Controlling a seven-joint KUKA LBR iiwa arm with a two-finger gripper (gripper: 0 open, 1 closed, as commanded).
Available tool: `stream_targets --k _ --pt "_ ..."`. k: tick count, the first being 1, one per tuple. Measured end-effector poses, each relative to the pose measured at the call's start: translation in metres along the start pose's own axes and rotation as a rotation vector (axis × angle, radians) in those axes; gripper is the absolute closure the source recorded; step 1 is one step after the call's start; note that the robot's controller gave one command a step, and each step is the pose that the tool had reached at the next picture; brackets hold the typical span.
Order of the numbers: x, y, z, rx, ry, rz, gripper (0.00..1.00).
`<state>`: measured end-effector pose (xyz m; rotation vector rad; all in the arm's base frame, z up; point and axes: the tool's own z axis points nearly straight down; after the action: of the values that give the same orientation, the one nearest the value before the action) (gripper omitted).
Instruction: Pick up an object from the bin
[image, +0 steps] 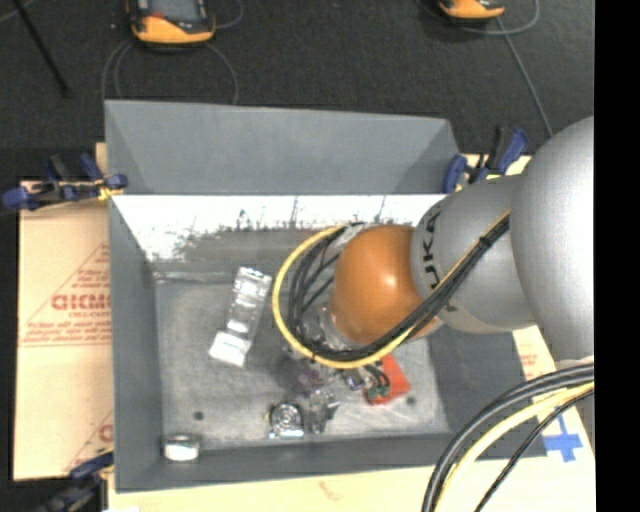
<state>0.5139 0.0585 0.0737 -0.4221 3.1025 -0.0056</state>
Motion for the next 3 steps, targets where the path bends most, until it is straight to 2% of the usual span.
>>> stream_targets --k 1,2,3 --pt "0.0 0.001 -0.001 -0.003 -0.001 0.002 1.0" --pt "-0.009 0.005 0.0 -0.006 -0.002 -0.44 1.0" --pt "-0.002 0.001 -0.02 -0.005 0.001 -0.455 1.0"
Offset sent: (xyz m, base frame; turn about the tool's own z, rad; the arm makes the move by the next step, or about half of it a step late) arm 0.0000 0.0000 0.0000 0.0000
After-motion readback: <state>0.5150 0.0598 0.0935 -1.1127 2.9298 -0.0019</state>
